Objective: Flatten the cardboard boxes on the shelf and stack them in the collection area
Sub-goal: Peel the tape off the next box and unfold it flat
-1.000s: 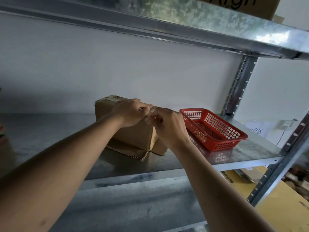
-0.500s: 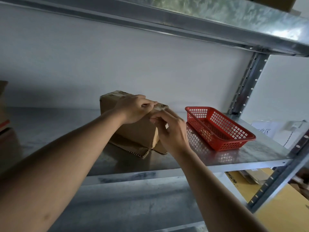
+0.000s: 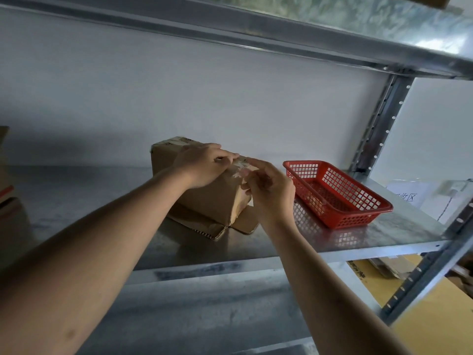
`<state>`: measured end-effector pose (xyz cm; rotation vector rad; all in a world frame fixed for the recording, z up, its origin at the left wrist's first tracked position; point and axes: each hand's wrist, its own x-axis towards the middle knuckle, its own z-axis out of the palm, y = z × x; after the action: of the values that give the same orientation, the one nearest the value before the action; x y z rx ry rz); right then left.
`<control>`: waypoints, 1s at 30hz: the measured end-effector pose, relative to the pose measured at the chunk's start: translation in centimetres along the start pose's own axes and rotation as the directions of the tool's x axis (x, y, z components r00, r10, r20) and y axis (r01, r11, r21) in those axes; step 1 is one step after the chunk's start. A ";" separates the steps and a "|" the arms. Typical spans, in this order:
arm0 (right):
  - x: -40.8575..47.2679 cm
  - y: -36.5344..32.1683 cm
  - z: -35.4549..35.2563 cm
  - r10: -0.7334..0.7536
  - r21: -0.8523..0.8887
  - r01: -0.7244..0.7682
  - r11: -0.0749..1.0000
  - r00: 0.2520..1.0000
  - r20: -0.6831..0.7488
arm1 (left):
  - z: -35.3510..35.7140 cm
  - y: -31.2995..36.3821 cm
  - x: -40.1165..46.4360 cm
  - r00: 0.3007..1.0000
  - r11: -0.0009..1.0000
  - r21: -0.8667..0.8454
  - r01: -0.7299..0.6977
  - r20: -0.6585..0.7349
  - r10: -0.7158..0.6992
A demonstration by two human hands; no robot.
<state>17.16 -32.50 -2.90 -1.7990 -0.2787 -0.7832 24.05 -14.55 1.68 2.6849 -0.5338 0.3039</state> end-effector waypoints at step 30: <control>10.9 7.9 -14.8 0.160 -0.489 -0.127 0.863 0.987 0.026 | 6.0 10.9 6.6 0.986 0.983 0.107 0.147 -0.098 -0.136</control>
<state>24.16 -50.95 0.73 -2.2940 0.0205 -0.7297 26.41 -28.45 1.70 2.7853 -0.3050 0.4249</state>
